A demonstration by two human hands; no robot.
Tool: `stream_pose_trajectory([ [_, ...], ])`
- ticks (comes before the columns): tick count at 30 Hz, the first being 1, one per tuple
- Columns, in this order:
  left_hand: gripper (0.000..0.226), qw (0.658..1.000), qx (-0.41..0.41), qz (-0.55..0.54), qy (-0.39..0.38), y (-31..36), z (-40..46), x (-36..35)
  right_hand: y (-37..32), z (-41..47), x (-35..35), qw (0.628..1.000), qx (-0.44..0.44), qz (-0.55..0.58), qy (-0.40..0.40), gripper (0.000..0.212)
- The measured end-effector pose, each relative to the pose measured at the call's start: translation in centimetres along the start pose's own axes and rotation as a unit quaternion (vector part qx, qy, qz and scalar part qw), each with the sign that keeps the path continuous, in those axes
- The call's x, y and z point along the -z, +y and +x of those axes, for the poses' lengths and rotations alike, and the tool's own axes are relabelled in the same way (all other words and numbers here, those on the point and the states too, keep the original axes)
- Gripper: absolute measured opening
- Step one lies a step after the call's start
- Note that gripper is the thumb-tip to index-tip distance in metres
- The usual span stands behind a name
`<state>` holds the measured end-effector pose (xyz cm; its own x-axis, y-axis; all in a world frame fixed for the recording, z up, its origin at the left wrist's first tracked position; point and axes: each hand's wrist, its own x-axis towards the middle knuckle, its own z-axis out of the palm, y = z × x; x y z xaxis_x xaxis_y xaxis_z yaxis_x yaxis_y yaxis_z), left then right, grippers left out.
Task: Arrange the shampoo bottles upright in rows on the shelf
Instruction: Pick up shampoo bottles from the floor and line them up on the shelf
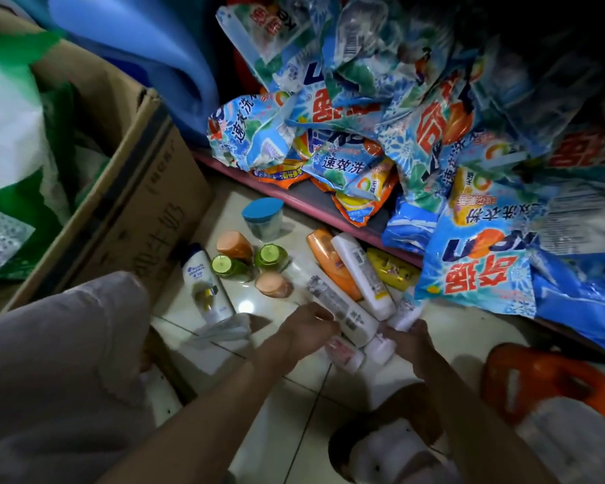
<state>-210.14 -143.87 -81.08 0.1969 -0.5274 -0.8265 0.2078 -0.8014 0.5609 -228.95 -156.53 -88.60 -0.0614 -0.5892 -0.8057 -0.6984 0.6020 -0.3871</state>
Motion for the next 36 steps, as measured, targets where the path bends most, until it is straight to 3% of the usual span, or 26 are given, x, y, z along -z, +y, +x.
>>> stream_pose_trajectory([
  [5, 0.011, 0.999, -0.018, 0.032, -0.004, 0.5, 0.3, 0.6, 0.0, -2.1, -1.4, 0.988, -0.079, 0.125, 0.038, 0.051],
  [6, 0.003, 0.999, -0.016, 0.046, 0.002, 0.8, 0.4, 0.4, 0.1, -3.0, -1.4, 0.987, -0.081, 0.127, 0.051, 0.050],
  [9, 0.019, 0.999, 0.002, 0.034, -0.032, 1.2, 0.4, -1.0, 0.8, -6.0, -1.9, 0.991, -0.045, 0.117, 0.052, 0.047],
  [12, 0.059, 0.994, 0.017, 0.039, -0.102, 1.4, 0.0, -3.4, 0.8, -9.2, -3.0, 0.994, 0.024, 0.100, -0.027, 0.027],
  [16, 0.063, 0.998, 0.018, -0.046, 0.029, 0.4, 0.5, -4.3, -1.9, -9.8, -3.0, 0.971, 0.054, 0.014, -0.233, 0.025],
  [17, 0.063, 0.995, 0.030, -0.084, 0.054, 0.3, 0.5, -3.8, -2.5, -9.2, -2.7, 0.971, 0.069, -0.007, -0.230, 0.027],
  [18, 0.062, 0.991, 0.044, -0.110, 0.064, 0.3, 0.3, -3.1, -3.0, -8.2, -2.3, 0.978, 0.102, -0.045, -0.174, 0.026],
  [20, 0.050, 0.988, 0.052, -0.135, 0.050, 0.1, 0.1, -2.0, -3.7, -5.7, -1.7, 0.965, 0.189, -0.181, 0.009, 0.023],
  [22, 0.037, 0.988, 0.053, -0.141, 0.029, -0.2, -0.2, -1.0, -4.4, -3.3, -1.6, 0.937, 0.206, -0.271, 0.081, 0.054],
  [24, 0.029, 0.990, 0.050, -0.133, 0.022, -0.5, -0.3, -0.2, -4.9, -1.2, -2.3, 0.936, 0.194, -0.291, 0.051, 0.071],
  [27, 0.025, 0.987, 0.072, -0.145, 0.015, -0.7, -0.6, 0.9, -5.0, 1.1, -3.7, 0.952, 0.172, -0.253, 0.017, 0.082],
  [30, 0.025, 0.985, 0.088, -0.151, 0.000, -0.4, -0.8, 2.0, -4.7, 1.5, -4.3, 0.945, 0.149, -0.292, 0.001, 0.071],
  [34, 0.037, 0.982, 0.083, -0.171, -0.006, 0.8, -2.6, 3.1, -4.9, -2.1, -3.3, 0.914, 0.187, -0.359, 0.031, 0.058],
  [36, 0.042, 0.977, 0.095, -0.192, -0.004, 1.4, -2.0, 3.5, -6.3, -3.2, -3.3, 0.948, 0.148, -0.280, -0.004, 0.050],
])
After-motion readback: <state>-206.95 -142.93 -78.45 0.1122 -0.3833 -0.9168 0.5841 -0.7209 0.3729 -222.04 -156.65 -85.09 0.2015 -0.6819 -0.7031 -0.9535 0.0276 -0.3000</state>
